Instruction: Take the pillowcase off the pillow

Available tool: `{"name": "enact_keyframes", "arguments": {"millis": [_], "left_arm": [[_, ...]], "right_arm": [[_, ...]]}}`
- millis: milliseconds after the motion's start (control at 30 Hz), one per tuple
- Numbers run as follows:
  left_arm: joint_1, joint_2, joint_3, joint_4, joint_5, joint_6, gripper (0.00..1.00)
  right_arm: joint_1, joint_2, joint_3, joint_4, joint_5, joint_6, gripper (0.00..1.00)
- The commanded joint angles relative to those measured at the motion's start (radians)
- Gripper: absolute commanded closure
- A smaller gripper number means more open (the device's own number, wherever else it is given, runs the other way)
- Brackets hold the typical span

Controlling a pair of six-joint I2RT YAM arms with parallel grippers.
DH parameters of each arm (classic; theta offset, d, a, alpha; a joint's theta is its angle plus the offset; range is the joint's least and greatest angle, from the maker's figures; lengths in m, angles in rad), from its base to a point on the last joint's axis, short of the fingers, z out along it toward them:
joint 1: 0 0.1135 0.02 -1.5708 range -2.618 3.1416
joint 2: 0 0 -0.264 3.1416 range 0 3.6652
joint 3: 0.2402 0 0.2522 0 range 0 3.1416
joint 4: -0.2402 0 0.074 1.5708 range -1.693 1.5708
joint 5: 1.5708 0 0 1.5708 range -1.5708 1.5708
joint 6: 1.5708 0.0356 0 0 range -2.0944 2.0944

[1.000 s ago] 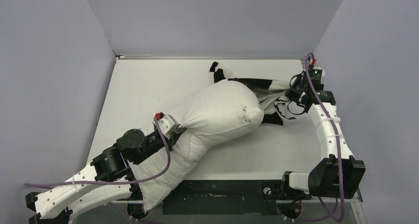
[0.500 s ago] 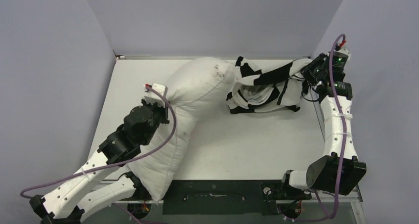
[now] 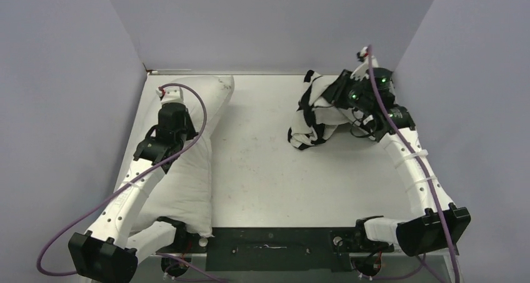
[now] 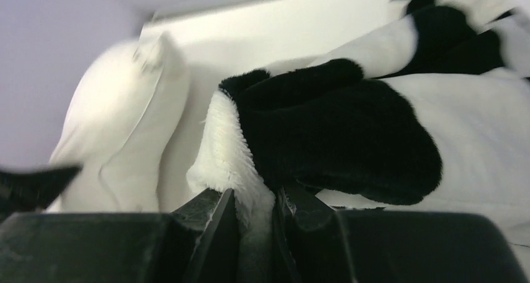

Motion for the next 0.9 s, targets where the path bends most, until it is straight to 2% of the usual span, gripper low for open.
{"name": "enact_keyframes", "arguments": {"millis": [0,167,333,367,433,567,633,700,800,833,867], "left_arm": [[-0.011,-0.018,0.067,0.051,0.153,-0.064,1.00],[-0.013,0.003,0.073,0.068,0.256,-0.115,1.00],[-0.017,0.022,0.071,0.083,0.326,-0.154,0.97],[-0.017,0.017,0.068,0.080,0.326,-0.152,0.93],[-0.018,-0.002,0.064,0.068,0.318,-0.145,0.77],[-0.014,-0.074,0.051,0.033,0.283,-0.126,0.52],[-0.014,-0.119,0.048,0.006,0.262,-0.113,0.44],[-0.014,-0.168,0.050,-0.024,0.245,-0.100,0.36],[-0.014,-0.245,0.054,-0.075,0.210,-0.080,0.22],[-0.015,-0.275,0.054,-0.093,0.195,-0.073,0.19],[-0.014,-0.304,0.055,-0.108,0.178,-0.066,0.17]], "right_arm": [[0.215,-0.103,-0.124,-0.013,-0.036,-0.029,0.90],[0.544,-0.157,-0.275,-0.015,0.058,-0.025,0.86],[0.846,-0.109,-0.339,-0.023,0.165,-0.015,0.78],[0.892,-0.095,-0.344,-0.030,0.185,-0.017,0.73],[0.969,-0.061,-0.341,-0.066,0.220,-0.032,0.55],[1.033,-0.006,-0.306,-0.169,0.320,-0.054,0.38],[1.033,-0.005,-0.293,-0.187,0.345,-0.060,0.30],[1.034,-0.014,-0.274,-0.202,0.359,-0.074,0.16],[1.031,-0.040,-0.240,-0.217,0.471,-0.095,0.03],[1.025,-0.047,-0.227,-0.223,0.518,-0.097,0.00],[1.014,-0.055,-0.212,-0.227,0.566,-0.099,0.06]]}}
